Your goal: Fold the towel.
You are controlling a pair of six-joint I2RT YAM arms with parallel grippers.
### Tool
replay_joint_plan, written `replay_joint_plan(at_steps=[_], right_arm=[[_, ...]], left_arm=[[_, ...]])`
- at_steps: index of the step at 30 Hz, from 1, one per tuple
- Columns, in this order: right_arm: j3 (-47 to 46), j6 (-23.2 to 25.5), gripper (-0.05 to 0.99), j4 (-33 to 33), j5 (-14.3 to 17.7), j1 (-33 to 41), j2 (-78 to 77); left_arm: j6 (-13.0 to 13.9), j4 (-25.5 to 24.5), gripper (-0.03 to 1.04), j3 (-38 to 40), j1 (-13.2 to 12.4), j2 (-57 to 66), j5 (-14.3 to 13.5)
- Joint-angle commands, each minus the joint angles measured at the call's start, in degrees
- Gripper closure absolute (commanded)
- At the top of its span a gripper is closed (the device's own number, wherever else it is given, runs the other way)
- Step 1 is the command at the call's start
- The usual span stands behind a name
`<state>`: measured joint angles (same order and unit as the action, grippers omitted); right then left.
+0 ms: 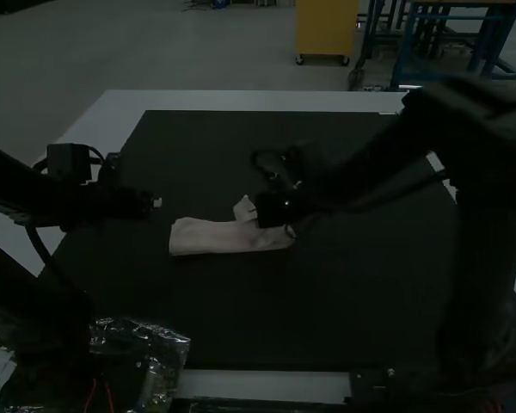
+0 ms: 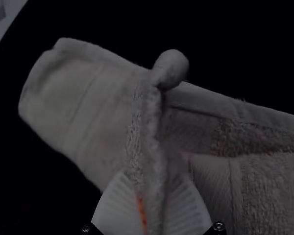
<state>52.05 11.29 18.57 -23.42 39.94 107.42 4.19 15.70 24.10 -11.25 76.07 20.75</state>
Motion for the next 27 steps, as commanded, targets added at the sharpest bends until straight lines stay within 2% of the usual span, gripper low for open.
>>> replay_joint_plan(at_steps=[1,11,23,27], right_arm=[[3.14,1.1,0.96,0.59,-1.19,2.16,1.22],[9.3,2.51,0.96,0.59,-1.28,5.67,6.05],[16.24,3.39,0.96,0.42,-1.98,7.87,11.5],[18.08,4.79,0.95,0.33,-3.56,9.19,12.82]], left_arm=[[-0.41,0.82,0.04,-0.19,-0.44,0.3,-0.89],[-0.41,2.93,0.04,-1.95,-0.53,1.01,-1.51],[-0.41,3.1,0.04,-2.12,-0.62,0.92,-2.12],[-0.41,3.1,0.04,-2.12,-0.53,1.01,-2.3]])
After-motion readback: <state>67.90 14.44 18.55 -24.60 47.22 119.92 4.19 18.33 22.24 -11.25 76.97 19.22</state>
